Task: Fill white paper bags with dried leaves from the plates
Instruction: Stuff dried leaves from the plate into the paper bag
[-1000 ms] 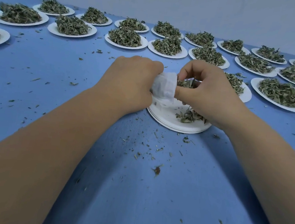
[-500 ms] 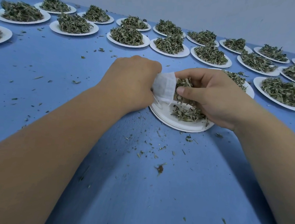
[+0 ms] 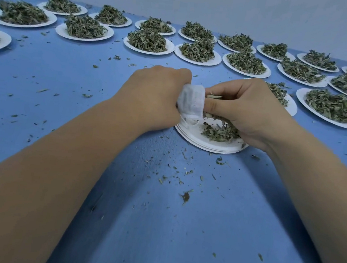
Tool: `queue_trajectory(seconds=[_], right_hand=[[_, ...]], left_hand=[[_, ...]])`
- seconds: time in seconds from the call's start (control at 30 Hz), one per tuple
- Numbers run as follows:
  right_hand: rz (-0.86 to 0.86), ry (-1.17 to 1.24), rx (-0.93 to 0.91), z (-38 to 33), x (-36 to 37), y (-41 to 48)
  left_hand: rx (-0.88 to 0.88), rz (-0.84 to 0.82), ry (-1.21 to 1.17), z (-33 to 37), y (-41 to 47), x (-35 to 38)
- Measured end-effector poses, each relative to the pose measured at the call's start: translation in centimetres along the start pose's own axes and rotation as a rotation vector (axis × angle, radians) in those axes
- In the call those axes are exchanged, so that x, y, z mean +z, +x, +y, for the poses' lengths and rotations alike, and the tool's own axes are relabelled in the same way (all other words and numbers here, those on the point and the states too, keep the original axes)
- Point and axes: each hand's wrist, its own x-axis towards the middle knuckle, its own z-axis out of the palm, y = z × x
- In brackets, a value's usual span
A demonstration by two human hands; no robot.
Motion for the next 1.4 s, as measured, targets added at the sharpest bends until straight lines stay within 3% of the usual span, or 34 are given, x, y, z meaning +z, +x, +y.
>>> queue_trajectory(seconds=[0.23, 0.37, 0.6, 0.77, 1.1, 1.27, 1.4], right_hand=[[-0.253, 0.217, 0.09, -1.0, -0.8, -0.6], [-0.169, 0.157, 0.102, -0.7, -0.8, -0.4], [-0.028, 0.021, -0.105, -0.6, -0.3, -0.6], [0.067, -0.007, -0.136, -0.8, 0.0, -0.3], [0.083, -0.147, -0.157, -0.9, 0.4, -0.6], [-0.139, -0.034, -0.08, -1.0, -0.3, -0.8], [-0.028, 0.012, -0.123, -1.0, 0.0, -0.8]], left_hand=[[0.005, 0.014, -0.078, 0.1, -0.4, -0.8], [-0.007, -0.008, -0.112, 0.3, -0.5, -1.0], [0.023, 0.016, -0.139, 0.2, -0.4, -0.7], [0.039, 0.064, -0.141, 0.1, -0.3, -0.3], [0.049, 0.065, -0.191, 0.8, -0.2, 0.4], [0.035, 0.071, -0.128, 0.2, -0.2, 0.0], [0.061, 0.078, -0.127, 0.7, -0.3, 0.0]])
